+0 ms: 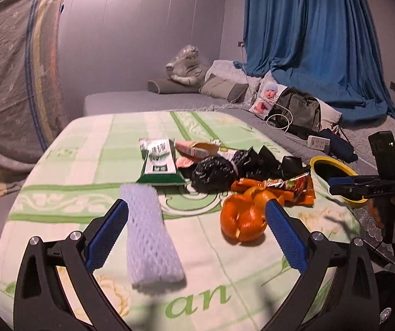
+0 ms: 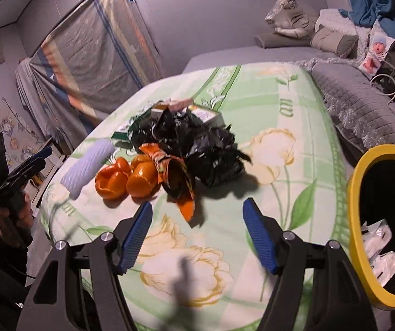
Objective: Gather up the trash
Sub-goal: 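Grasp the orange snack wrapper with the right gripper while the left gripper grasps the foam net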
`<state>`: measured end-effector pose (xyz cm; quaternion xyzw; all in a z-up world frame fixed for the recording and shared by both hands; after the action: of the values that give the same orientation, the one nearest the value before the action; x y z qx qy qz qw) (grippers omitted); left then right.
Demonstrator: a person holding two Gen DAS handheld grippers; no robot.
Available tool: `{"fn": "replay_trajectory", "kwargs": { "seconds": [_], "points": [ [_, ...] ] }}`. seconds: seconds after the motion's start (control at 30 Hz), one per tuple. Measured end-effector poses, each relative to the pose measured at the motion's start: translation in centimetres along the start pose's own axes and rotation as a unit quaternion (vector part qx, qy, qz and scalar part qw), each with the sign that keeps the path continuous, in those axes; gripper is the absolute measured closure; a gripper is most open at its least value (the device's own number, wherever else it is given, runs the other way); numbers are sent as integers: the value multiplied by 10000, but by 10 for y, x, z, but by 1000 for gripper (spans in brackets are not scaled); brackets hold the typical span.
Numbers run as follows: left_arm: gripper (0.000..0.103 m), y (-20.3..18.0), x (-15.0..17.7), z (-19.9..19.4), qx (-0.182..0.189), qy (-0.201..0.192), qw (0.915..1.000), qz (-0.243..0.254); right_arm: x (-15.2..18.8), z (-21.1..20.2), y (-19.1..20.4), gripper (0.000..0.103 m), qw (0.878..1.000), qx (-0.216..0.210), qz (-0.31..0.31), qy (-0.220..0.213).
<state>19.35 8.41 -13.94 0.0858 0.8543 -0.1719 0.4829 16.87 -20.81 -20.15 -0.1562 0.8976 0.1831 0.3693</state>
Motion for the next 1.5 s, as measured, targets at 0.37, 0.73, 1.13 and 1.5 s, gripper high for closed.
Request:
{"fn": "replay_trajectory", "kwargs": {
  "seconds": [0.37,0.73,1.13,1.5],
  "points": [
    [8,17,10,15,-64,142,9996,-249,5,41,-1,67,9990,-92,-62,431],
    [8,34,23,23,-357,452,9976,-394,3,52,13,95,9982,-258,-100,531],
    [8,43,37,43,-668,908,9923,-519,-12,-24,14,96,9965,-657,298,-425],
    [19,66,44,63,-1108,1226,9832,-769,-16,-42,26,96,9935,-892,280,-648]
  ]
}}
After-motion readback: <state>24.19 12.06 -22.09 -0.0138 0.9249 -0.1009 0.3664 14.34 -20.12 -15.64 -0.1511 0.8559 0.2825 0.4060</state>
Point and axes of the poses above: each gripper's, at about its wrist camera, not at the fingertips, and z roughly the way its jaws point, y to its left, x to its underside, the point moved 10 cm from there along z, roughly the way its jaws point, and after that the axes turned 7 degrees about -z, right-handed, at the moved point
